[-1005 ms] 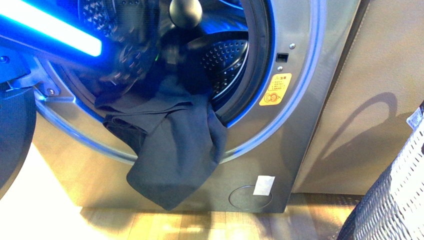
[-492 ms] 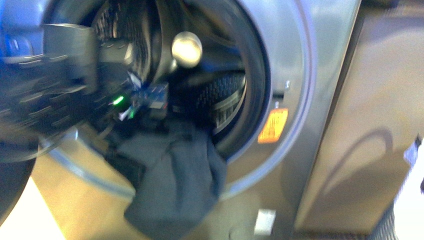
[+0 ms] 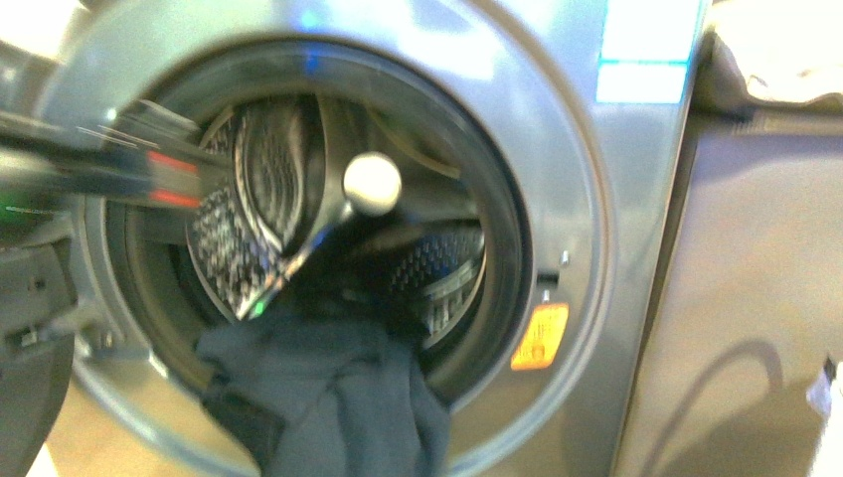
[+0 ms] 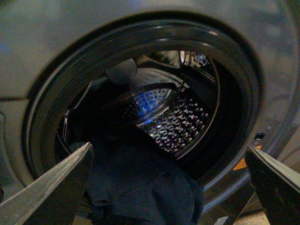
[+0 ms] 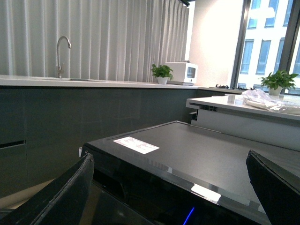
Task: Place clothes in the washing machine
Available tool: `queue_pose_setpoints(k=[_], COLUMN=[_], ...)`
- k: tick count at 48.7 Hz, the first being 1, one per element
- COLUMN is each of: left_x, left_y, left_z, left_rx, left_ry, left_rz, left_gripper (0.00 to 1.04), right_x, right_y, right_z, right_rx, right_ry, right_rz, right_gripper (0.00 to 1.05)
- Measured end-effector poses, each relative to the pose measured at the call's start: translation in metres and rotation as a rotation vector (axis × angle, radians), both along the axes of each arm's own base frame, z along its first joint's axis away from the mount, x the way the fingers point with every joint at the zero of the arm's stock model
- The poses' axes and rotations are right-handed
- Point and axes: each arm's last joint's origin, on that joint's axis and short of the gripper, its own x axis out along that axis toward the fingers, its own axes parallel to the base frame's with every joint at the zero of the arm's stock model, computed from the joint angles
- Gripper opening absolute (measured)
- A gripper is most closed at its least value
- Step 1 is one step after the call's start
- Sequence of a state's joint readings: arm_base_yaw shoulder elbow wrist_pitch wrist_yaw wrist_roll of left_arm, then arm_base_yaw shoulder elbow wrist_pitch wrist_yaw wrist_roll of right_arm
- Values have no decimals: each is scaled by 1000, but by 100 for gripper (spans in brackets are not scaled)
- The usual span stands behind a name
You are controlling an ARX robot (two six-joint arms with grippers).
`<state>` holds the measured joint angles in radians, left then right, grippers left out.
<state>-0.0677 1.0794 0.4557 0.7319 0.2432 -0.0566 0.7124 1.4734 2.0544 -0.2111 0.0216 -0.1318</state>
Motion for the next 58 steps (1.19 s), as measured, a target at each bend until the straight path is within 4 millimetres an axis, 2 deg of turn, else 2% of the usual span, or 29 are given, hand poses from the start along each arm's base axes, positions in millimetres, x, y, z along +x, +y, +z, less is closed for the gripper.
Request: queue_pose_setpoints(k=[3,16,22,28,34,43,47,50,58], left_x=[-28,-102,-120,-126,-126,-126,-126,-126,-126], left_y=[1,6,8,5,0,4,9,19,22], left_z=[-3,-30,-32,-32,-55,-75,-85,-86,-86], left_rx=[-20,-107,-137,-143,-2,31,34,39,39], left_ry=[0,37,21,3,110,105,103,98,96], left_rz=[-16,-31,-25,-8,291,294,292,289,310], left_gripper=[98,98,98,98,67,36,21,5,4], right_x=[0,0,-6,-24,-64,-96,-98,-98,-97], right_y=[0,0,0,-3,-25,-46,-51,-55,-63], right_z=[0,0,7,7,-2,-30,-43,-59,-96], right_rx=[0,0,44,92,142,133,112,97,85], right_ry=[0,0,217,251,247,269,289,317,370], right_rz=[0,0,-148,-164,-194,-251,-262,-285,-379], right_gripper=[97,97,97,97,97,97,97,97,97])
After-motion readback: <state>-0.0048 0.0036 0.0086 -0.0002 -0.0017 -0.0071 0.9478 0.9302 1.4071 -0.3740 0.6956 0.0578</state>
